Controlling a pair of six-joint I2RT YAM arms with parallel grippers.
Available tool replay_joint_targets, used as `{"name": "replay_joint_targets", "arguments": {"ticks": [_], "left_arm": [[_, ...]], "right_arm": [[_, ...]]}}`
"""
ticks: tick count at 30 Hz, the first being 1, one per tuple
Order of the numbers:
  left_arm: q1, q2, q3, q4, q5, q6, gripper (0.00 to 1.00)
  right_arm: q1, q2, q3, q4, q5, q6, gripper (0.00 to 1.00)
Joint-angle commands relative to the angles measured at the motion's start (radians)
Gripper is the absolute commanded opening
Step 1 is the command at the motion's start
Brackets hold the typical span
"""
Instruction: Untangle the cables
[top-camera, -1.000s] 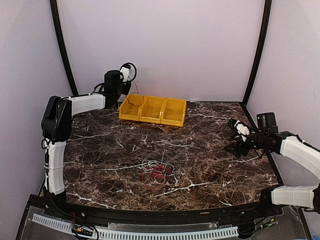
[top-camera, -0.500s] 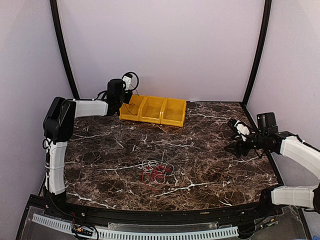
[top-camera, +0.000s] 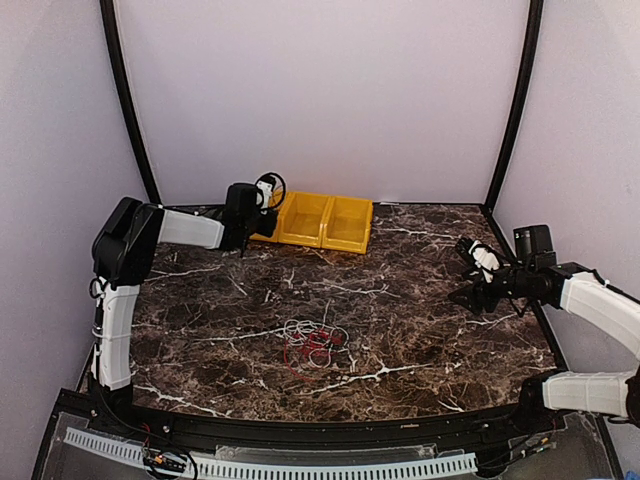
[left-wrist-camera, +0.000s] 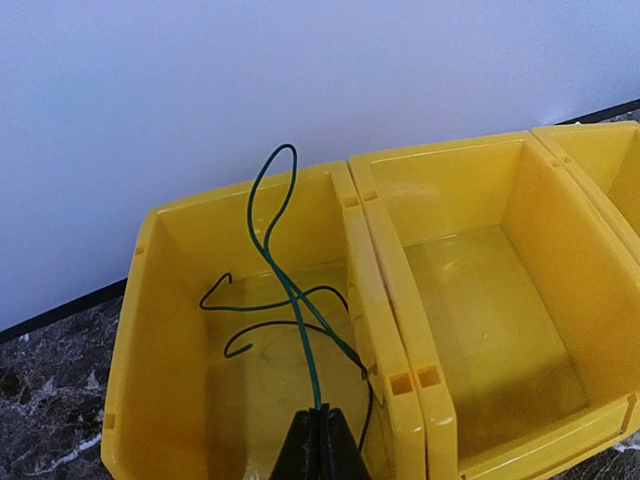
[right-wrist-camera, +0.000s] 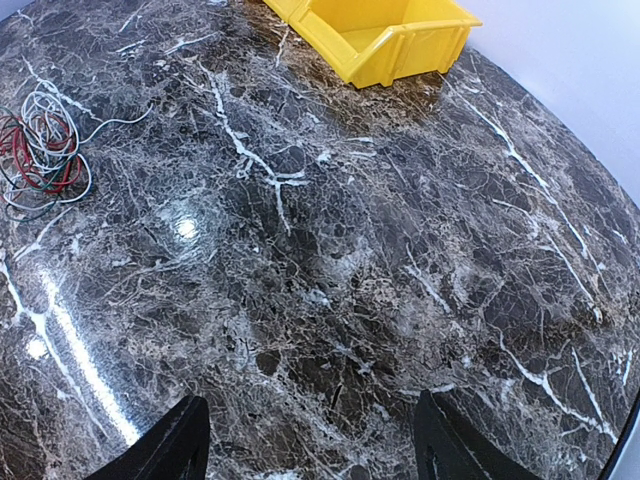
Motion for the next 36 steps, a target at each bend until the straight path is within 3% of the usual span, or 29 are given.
{"name": "replay_joint_targets", "arguments": {"ticks": [1,6,13,18,21,25,30,31,34,36], "left_arm": [[0.005,-0.022,0.004,-0.061,0.019,-0.093,0.0],[0.016,-0.028,0.017,-0.125,-0.053,-0.185,0.0],[0.037,-0.029,0.045,-0.178,-0.005,-0.221,0.0],[0.041,-0.035,0.083,-0.186,-0.051,-0.211,0.26],[0.042,-0.076,0.09,-0.222,-0.054,-0.225,0.35],[0.031,-0.22,-0.028,-0.189,-0.013,-0.228,0.45],[-0.034,-0.5,-0.315,-0.068,0.038,-0.219,0.52],[-0.046,-0.542,-0.354,-0.048,0.057,-0.214,0.61],[-0.101,-0.716,-0.54,0.056,0.143,-0.202,0.68],[-0.113,-0.795,-0.637,0.107,0.144,-0.268,0.84]], "right_arm": [[-0.007,-0.002,-0.001,0.017,0.001,-0.003,0.72],[-0.007,-0.004,-0.003,0.016,0.0,-0.004,0.72],[-0.007,-0.005,-0.003,0.013,-0.003,-0.005,0.72],[-0.007,-0.009,-0.002,0.013,-0.003,-0.006,0.72],[-0.007,-0.012,-0.003,0.013,-0.003,-0.005,0.72],[-0.007,-0.01,-0.003,0.012,-0.009,-0.007,0.72],[-0.007,0.0,0.002,0.012,-0.016,-0.011,0.72],[-0.007,0.004,0.001,0.012,-0.017,-0.01,0.72],[-0.007,0.014,0.003,0.012,-0.022,-0.01,0.72],[-0.006,0.021,0.009,0.014,-0.018,-0.011,0.73]]}}
